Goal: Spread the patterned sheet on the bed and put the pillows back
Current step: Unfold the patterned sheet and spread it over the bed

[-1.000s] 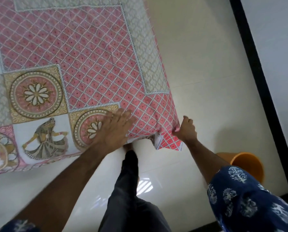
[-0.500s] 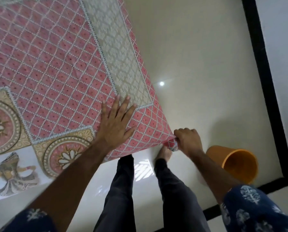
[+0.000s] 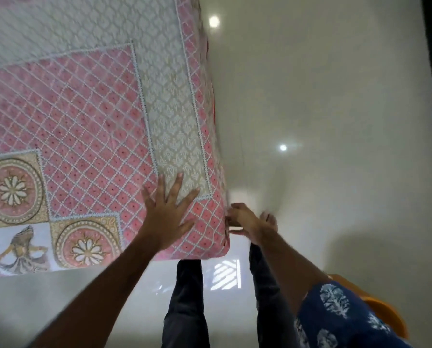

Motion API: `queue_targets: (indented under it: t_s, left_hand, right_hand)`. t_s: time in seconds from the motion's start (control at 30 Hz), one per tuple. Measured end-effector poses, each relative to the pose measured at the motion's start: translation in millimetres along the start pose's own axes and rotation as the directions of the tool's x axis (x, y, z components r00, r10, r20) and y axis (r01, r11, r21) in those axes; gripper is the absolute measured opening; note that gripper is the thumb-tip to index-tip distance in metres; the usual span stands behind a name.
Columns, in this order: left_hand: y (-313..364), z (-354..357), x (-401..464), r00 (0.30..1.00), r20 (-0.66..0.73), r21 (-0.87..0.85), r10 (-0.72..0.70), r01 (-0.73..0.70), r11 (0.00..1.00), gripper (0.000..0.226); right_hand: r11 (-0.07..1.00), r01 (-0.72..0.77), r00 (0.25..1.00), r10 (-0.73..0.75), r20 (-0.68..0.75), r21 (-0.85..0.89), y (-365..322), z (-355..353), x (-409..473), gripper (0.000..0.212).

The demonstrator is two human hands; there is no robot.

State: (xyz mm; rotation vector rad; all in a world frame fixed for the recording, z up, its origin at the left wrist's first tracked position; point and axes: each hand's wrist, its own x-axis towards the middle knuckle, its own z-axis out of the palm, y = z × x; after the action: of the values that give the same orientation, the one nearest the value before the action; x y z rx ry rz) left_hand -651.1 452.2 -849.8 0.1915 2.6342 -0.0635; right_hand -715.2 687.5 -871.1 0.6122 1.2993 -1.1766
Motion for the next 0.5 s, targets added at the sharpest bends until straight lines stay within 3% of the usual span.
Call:
queue_targets:
  t_s: [0.07,0.13,0.2,0.27,0.4,0.5]
  left_hand:
    - [7.3,-7.9,5.4,0.997,0.060,-0.026,-0.049,0.051,0.998,0.083]
    - [10.1,-16.9,8.8,0.993,0.104,-0.053,-0.061,0.067,0.996,0.084]
    - [11.2,-29.3,13.9,0.995,0.067,-0.075,-0.078,0.083,0.994,0.080]
    - [9.2,-46.1,24.3,0.982,-0.023,-0.137,-0.189,0.184,0.973,0.074]
    - [-1.9,-62.0,45.5,0.819,-0.048,-0.346,-0.572,0.523,0.779,0.075]
    - [-5.7,-60.5,52.8,0.780,0.080,-0.381,-0.620,0.599,0.704,0.082]
  right_hand:
    - [0.996,0.064,0.998,-0.062,0.021,-0.063,-12.3,-1.0,-0.2,0.021]
    - [0.947,0.144,0.990,-0.141,0.030,-0.286,-22.5,-0.8,-2.0,0.027]
    - [0.855,0.216,0.976,-0.206,0.074,-0.471,-33.4,-9.6,-5.8,0.024]
    - [0.773,0.302,0.952,-0.278,0.129,-0.559,-49.8,-25.6,-11.8,0.018]
    - [0.605,0.369,0.914,-0.374,0.157,-0.705,-105.6,-51.0,-24.0,0.023]
    - [0.394,0.404,0.884,-0.399,0.243,-0.826,-156.2,-58.9,-28.9,0.028]
